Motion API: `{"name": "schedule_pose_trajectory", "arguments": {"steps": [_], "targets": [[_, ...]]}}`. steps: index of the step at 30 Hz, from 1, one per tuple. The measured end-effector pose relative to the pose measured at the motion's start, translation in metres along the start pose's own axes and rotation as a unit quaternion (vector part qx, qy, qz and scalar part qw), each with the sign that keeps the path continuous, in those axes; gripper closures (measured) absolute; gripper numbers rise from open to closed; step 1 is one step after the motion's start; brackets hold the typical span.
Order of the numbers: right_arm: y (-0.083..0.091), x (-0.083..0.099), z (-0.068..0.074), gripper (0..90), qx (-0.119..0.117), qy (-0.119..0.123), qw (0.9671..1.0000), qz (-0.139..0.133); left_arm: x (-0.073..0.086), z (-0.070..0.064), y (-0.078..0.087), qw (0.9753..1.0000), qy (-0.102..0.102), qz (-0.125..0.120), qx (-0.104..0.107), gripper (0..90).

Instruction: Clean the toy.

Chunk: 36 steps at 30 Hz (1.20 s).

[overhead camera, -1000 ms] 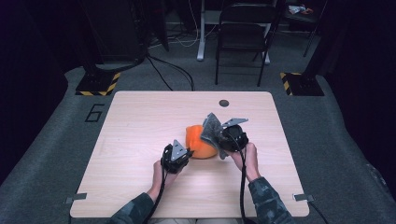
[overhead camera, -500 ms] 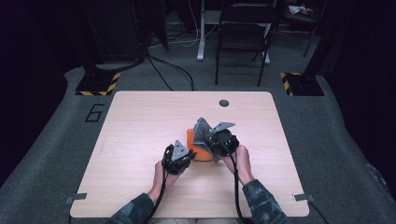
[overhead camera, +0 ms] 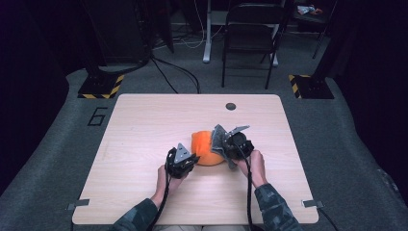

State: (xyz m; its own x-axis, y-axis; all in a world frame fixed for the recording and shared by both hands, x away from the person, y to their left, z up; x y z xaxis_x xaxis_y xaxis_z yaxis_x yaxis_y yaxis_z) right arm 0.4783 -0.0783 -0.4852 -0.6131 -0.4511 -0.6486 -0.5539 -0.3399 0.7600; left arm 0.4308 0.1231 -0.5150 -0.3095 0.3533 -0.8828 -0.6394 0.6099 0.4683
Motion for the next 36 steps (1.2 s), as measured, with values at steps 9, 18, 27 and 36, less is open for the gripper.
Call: {"name": "schedule_pose_trajectory", "arguments": {"steps": [9, 18, 27, 36], "targets": [[-0.015, 0.014, -0.014, 68.4, 0.014, -0.021, 0.9991, 0.035, 0.001, 0.001, 0.000, 1.0000, 0.002, 0.002, 0.001, 82.0], [-0.024, 0.024, -0.026, 68.7, 0.024, -0.033, 0.9971, 0.064, 0.002, 0.005, 0.001, 1.0000, 0.003, -0.002, -0.001, 81.8], [0.024, -0.012, -0.010, 68.8, 0.000, -0.022, 0.9989, -0.040, 0.002, 0.005, 0.000, 1.0000, -0.002, -0.002, 0.001, 81.7], [0.019, -0.024, 0.044, 68.0, -0.017, 0.076, 0.9957, -0.050, 0.002, 0.001, 0.000, 0.9999, -0.012, 0.002, 0.002, 81.5]]}}
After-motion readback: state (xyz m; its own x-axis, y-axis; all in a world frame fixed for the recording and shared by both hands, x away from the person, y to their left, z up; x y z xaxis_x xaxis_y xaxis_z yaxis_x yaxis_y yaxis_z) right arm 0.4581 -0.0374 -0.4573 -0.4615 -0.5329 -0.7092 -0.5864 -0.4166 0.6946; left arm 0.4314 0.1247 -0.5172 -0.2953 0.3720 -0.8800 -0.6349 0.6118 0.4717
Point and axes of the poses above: each handheld gripper's, and its own axes: y roughly backward along the jaws, x roughly out of its underside, z roughly to its left, the point moved 4 cm from there along -y, roughly forward along the jaws, and after that the axes turned 3 degrees about -z, right-handed, at the moved point
